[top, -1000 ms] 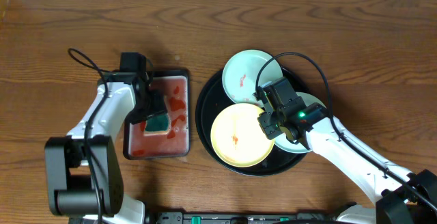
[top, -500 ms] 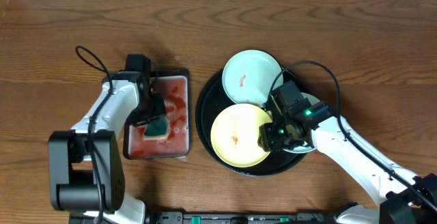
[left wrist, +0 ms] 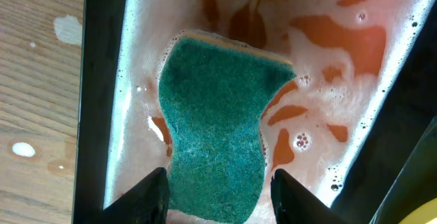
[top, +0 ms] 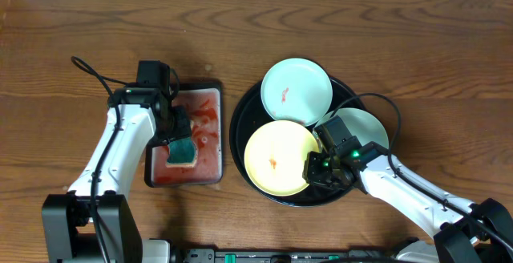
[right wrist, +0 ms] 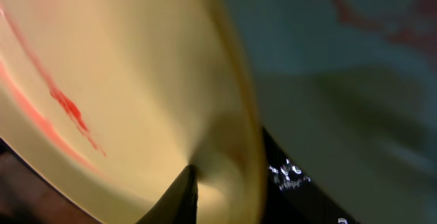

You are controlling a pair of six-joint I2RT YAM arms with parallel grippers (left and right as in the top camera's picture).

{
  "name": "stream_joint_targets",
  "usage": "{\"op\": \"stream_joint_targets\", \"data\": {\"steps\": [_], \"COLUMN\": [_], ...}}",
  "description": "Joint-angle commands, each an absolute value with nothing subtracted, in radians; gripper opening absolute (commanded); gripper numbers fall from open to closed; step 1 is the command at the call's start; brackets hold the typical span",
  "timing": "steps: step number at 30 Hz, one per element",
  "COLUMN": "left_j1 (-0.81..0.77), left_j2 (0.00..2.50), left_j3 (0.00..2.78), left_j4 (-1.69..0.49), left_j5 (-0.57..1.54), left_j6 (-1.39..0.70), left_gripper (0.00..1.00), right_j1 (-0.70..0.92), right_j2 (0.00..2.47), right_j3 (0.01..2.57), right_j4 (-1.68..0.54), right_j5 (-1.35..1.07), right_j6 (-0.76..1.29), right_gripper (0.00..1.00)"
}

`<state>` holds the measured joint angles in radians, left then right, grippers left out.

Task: Clean dirty plates on tray and stack at the side
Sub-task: 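Grasp the green sponge with left gripper and lift it from the basin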

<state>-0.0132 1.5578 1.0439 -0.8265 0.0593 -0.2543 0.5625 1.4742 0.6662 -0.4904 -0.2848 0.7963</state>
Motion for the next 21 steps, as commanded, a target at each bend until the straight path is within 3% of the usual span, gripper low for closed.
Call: {"op": "stream_joint_targets", "data": {"steps": [1,6,14,21], "left_j1": [-0.013,-0.013,-0.013,-0.013], "left_j2": [1.568,1.568,1.568,1.572], "left_j3": [1.043,1.043,1.026,0.848], "left_j4": [-0.830,-0.834,-0.835,-0.620], "left_j5": [0.044,0.044,0.044,0.044], "left_j6": [-0.245,-0.245,-0.246,-0.268], "left_gripper": [0.50,0.57,0.63,0.64], "right_j1": [0.570,0.567,0.529,0.530], "right_j2": [1.469,1.468,1.468,1.468], "right_j3": [0.664,0.677,0.724,0.724], "right_j4": [-0.451,-0.444,-0.446,-0.457], "right_j5": [-0.254,-0.201,-0.157,-0.158], "right_j6": [0.864,0.845,0.517,0.528], "right_gripper": [0.04,0.01,0.01,0.01]}}
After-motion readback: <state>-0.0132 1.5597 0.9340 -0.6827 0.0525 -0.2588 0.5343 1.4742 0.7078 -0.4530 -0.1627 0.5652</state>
